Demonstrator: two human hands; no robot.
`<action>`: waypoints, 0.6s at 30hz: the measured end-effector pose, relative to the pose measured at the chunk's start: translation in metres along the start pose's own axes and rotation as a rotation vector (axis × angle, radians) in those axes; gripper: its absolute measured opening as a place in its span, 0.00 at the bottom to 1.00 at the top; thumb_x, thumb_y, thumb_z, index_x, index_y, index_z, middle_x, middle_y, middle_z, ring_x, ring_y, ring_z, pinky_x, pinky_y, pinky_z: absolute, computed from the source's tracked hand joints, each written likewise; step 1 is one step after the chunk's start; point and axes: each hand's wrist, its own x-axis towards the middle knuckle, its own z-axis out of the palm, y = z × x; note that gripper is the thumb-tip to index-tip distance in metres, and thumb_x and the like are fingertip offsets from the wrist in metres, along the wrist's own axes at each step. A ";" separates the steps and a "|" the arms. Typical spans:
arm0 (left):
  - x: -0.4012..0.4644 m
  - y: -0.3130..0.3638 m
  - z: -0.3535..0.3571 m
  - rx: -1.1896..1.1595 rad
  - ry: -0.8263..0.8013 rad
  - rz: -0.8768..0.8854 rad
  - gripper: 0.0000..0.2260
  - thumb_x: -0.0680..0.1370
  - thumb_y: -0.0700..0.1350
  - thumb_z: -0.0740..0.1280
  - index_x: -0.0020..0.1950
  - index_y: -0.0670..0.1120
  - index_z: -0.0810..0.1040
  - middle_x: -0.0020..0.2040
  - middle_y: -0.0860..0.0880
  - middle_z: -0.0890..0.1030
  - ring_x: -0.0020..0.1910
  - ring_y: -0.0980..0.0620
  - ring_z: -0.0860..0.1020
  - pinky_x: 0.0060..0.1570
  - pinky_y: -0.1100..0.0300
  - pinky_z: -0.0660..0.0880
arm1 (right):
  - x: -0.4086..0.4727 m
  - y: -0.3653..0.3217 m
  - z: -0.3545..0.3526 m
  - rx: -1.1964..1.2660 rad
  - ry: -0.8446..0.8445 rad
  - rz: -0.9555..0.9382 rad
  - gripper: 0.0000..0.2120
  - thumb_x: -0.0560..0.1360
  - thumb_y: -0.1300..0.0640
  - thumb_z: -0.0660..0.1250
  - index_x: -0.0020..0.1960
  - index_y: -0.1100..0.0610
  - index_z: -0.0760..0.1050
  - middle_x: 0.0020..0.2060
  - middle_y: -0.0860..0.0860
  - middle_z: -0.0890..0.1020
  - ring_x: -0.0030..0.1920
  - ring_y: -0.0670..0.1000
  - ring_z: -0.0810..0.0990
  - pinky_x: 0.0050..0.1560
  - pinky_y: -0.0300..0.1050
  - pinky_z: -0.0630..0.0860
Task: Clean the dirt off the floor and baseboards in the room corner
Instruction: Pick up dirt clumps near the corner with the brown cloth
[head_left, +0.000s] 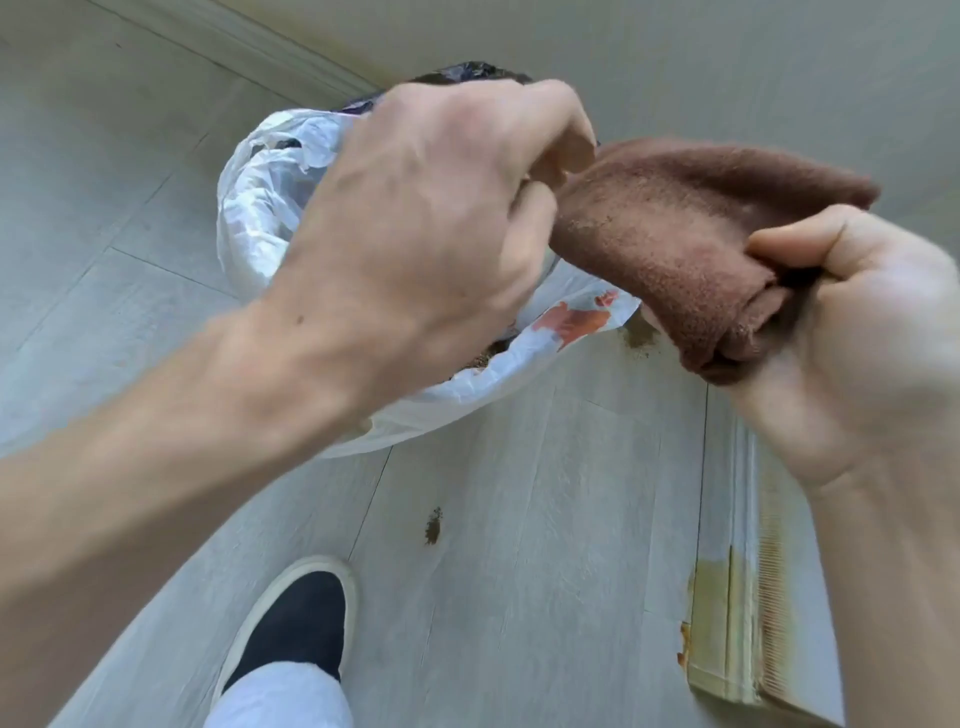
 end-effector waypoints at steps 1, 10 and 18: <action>-0.007 0.009 0.007 -0.127 -0.055 -0.007 0.15 0.77 0.45 0.58 0.55 0.49 0.83 0.48 0.53 0.85 0.47 0.51 0.83 0.49 0.51 0.79 | -0.007 0.004 -0.005 0.043 -0.011 -0.035 0.21 0.77 0.66 0.50 0.62 0.65 0.77 0.65 0.62 0.81 0.65 0.63 0.81 0.71 0.61 0.71; -0.092 0.039 0.086 -1.282 -0.594 -0.915 0.21 0.79 0.56 0.71 0.65 0.43 0.78 0.55 0.46 0.87 0.52 0.47 0.86 0.51 0.55 0.82 | -0.094 0.106 -0.060 0.131 0.110 -0.108 0.34 0.65 0.66 0.63 0.72 0.68 0.68 0.64 0.61 0.80 0.65 0.59 0.80 0.61 0.55 0.78; -0.182 -0.018 0.128 -0.909 -0.585 -0.992 0.18 0.78 0.45 0.74 0.66 0.55 0.74 0.52 0.46 0.84 0.43 0.45 0.85 0.42 0.36 0.83 | -0.102 0.182 -0.072 0.059 0.192 0.549 0.28 0.77 0.40 0.67 0.66 0.60 0.76 0.56 0.58 0.86 0.59 0.57 0.85 0.54 0.55 0.83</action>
